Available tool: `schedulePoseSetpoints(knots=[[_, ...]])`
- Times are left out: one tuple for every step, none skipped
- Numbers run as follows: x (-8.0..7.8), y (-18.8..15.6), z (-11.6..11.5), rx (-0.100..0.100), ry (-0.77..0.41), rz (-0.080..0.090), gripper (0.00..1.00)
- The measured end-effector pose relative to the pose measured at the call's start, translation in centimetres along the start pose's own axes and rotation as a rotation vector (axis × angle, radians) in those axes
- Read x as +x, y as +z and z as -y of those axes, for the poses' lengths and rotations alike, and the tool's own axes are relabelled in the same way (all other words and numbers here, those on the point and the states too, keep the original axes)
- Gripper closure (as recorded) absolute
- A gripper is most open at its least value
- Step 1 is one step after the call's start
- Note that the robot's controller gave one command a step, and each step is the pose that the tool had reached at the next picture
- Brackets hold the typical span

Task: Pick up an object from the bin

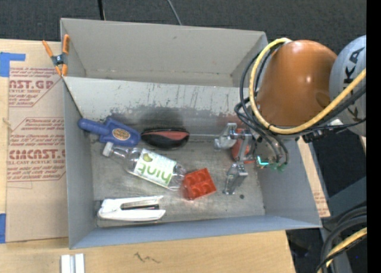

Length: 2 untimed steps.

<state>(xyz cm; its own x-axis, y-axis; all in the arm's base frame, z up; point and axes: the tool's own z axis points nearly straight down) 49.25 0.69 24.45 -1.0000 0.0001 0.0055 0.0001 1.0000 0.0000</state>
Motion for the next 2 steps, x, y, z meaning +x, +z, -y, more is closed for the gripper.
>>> schedulePoseSetpoints(knots=[[-0.1,-0.3,0.0,0.000,0.000,0.007,0.00],[-2.2,13.6,-0.5,0.001,-0.279,0.007,1.00]])
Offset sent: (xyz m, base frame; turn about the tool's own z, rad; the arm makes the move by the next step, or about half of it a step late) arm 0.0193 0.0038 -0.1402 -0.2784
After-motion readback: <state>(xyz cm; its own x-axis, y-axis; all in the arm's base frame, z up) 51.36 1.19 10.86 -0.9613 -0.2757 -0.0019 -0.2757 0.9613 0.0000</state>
